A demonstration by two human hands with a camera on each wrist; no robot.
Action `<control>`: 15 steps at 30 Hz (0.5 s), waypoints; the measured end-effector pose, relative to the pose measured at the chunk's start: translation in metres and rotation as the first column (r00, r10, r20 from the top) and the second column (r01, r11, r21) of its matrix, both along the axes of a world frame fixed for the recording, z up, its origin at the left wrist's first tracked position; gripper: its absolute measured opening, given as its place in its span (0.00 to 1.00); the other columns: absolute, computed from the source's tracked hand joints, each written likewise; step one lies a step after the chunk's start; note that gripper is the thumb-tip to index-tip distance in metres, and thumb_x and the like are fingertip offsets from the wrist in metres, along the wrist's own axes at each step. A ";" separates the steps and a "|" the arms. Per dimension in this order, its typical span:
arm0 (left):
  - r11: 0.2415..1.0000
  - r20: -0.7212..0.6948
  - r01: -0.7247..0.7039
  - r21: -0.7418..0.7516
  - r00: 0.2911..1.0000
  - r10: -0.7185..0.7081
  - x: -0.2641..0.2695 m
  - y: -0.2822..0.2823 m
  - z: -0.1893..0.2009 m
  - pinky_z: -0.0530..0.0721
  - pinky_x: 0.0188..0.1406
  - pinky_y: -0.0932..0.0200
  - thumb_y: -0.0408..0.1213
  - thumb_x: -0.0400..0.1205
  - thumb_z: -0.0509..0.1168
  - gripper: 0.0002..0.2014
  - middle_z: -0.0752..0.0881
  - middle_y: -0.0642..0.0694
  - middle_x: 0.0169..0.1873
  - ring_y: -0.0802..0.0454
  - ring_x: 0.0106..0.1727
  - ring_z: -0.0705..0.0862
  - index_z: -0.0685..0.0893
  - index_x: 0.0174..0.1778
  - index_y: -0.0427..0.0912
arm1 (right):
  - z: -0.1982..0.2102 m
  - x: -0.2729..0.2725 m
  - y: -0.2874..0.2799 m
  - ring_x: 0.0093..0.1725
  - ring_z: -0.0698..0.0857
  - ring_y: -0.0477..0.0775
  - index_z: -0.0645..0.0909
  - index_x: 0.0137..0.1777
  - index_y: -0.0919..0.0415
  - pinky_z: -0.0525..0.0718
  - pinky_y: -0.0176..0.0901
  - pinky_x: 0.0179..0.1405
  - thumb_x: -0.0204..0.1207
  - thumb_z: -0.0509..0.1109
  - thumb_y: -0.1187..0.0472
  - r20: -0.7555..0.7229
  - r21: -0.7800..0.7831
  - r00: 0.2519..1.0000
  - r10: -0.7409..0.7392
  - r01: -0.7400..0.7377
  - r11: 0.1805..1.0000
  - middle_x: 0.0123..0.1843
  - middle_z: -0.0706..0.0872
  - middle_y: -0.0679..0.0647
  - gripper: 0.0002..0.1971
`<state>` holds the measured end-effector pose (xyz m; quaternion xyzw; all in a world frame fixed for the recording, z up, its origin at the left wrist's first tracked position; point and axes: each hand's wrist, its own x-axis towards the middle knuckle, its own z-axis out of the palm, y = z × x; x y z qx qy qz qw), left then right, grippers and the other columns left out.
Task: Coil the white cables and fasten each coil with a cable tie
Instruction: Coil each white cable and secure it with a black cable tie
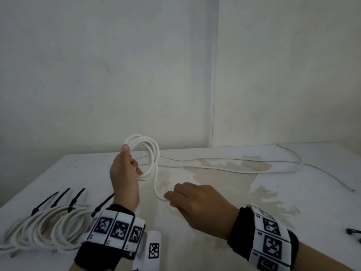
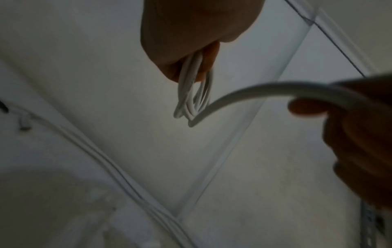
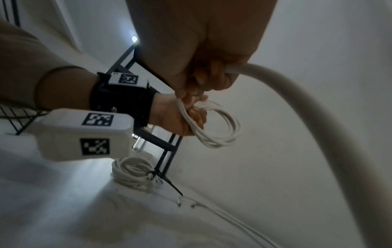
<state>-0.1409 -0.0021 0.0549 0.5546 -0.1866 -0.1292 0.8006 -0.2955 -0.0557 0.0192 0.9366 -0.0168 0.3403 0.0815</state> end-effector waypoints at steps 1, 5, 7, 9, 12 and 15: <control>0.999 0.026 0.033 0.040 0.999 -0.034 -0.006 -0.002 -0.003 0.65 0.26 0.61 0.46 0.85 0.55 0.19 0.65 0.48 0.24 0.55 0.24 0.65 0.67 0.29 0.45 | 0.003 0.001 0.003 0.29 0.75 0.47 0.83 0.47 0.57 0.57 0.34 0.22 0.75 0.59 0.60 -0.002 -0.011 1.000 0.010 -0.010 1.000 0.34 0.81 0.48 0.10; 0.949 0.106 0.249 0.195 0.956 -0.273 -0.027 -0.002 -0.019 0.68 0.20 0.67 0.46 0.85 0.55 0.19 0.68 0.51 0.21 0.58 0.21 0.67 0.67 0.28 0.43 | 0.014 0.006 0.003 0.30 0.76 0.47 0.84 0.44 0.57 0.62 0.33 0.20 0.73 0.59 0.61 -0.008 0.034 0.998 0.069 -0.069 0.997 0.36 0.82 0.48 0.10; 0.894 0.132 0.382 0.233 0.898 -0.419 -0.033 0.001 -0.025 0.72 0.29 0.61 0.51 0.82 0.58 0.21 0.72 0.49 0.22 0.57 0.25 0.71 0.70 0.29 0.39 | 0.018 0.005 -0.002 0.31 0.77 0.48 0.84 0.44 0.57 0.71 0.35 0.20 0.74 0.60 0.60 0.010 0.132 0.995 0.099 -0.100 0.986 0.37 0.83 0.49 0.10; 0.850 0.148 0.447 0.280 0.855 -0.498 -0.038 0.004 -0.028 0.75 0.37 0.56 0.53 0.82 0.58 0.23 0.77 0.44 0.28 0.51 0.32 0.76 0.77 0.36 0.32 | 0.022 0.002 -0.007 0.35 0.77 0.41 0.83 0.46 0.59 0.77 0.34 0.29 0.75 0.62 0.60 0.056 0.295 0.991 0.125 -0.136 0.946 0.38 0.84 0.47 0.09; 0.819 0.130 0.468 0.332 0.837 -0.531 -0.047 0.006 -0.025 0.71 0.26 0.63 0.44 0.86 0.52 0.20 0.73 0.50 0.19 0.55 0.24 0.71 0.77 0.31 0.39 | 0.031 -0.002 -0.014 0.34 0.75 0.28 0.81 0.45 0.63 0.71 0.18 0.36 0.73 0.70 0.62 0.174 0.539 0.976 0.131 -0.206 0.816 0.33 0.75 0.32 0.04; 0.775 0.066 0.536 0.335 0.807 -0.587 -0.055 0.006 -0.021 0.65 0.23 0.62 0.46 0.87 0.48 0.23 0.66 0.53 0.13 0.59 0.17 0.64 0.76 0.31 0.38 | 0.036 -0.003 -0.021 0.30 0.76 0.33 0.82 0.41 0.66 0.70 0.20 0.32 0.69 0.74 0.65 0.227 0.621 0.966 0.122 -0.241 0.746 0.31 0.75 0.33 0.05</control>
